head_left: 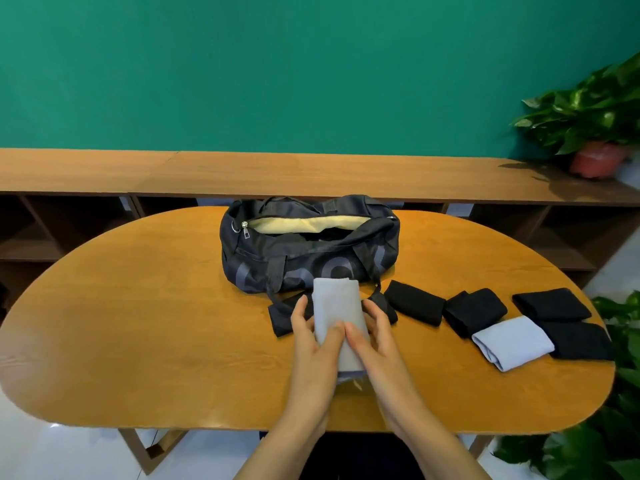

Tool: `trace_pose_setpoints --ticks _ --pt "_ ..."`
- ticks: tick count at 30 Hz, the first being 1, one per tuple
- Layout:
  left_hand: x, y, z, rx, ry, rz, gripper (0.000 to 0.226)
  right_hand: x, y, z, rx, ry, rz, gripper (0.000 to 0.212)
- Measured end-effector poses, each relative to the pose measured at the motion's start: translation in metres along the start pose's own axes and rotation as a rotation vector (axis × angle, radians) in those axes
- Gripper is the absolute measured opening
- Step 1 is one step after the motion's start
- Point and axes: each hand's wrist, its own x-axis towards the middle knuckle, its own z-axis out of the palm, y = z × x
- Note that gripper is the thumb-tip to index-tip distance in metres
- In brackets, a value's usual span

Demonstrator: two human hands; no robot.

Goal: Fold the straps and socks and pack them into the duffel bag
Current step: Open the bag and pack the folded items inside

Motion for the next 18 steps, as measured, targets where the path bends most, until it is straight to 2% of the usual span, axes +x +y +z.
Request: trace_pose_setpoints --ticks 3,6,8,11,12,14,15,18 --pt "0.022 0.022 0.010 0.017 -0.076 0.056 0.054 0.024 -0.029 -0.011 0.045 -0.060 0.037 0.082" --pt "0.057 0.046 0.018 0.094 -0.190 0.094 0.043 0.056 -0.055 -0.028 0.018 -0.121 0.042 0.074" --pt "0.093 0.058 0.018 0.208 -0.207 0.248 0.044 0.085 -0.071 -0.037 -0.003 -0.085 0.016 0.068" --pt "0.164 0.056 0.004 0.736 -0.149 0.481 0.049 0.141 -0.095 -0.043 0.033 0.024 -0.059 0.057" --pt "0.185 0.049 -0.003 0.966 -0.160 0.478 0.053 0.163 -0.102 -0.042 0.034 0.051 -0.092 0.056" --pt "0.214 0.034 -0.020 1.312 -0.252 0.361 0.062 0.204 -0.112 -0.037 0.015 0.069 -0.154 0.054" --pt "0.221 0.026 -0.027 1.401 -0.313 0.344 0.063 0.223 -0.113 -0.032 -0.008 0.062 -0.173 0.055" --pt "0.216 0.019 -0.033 1.486 -0.440 0.523 0.059 0.267 -0.108 -0.018 -0.093 -0.003 -0.125 0.050"
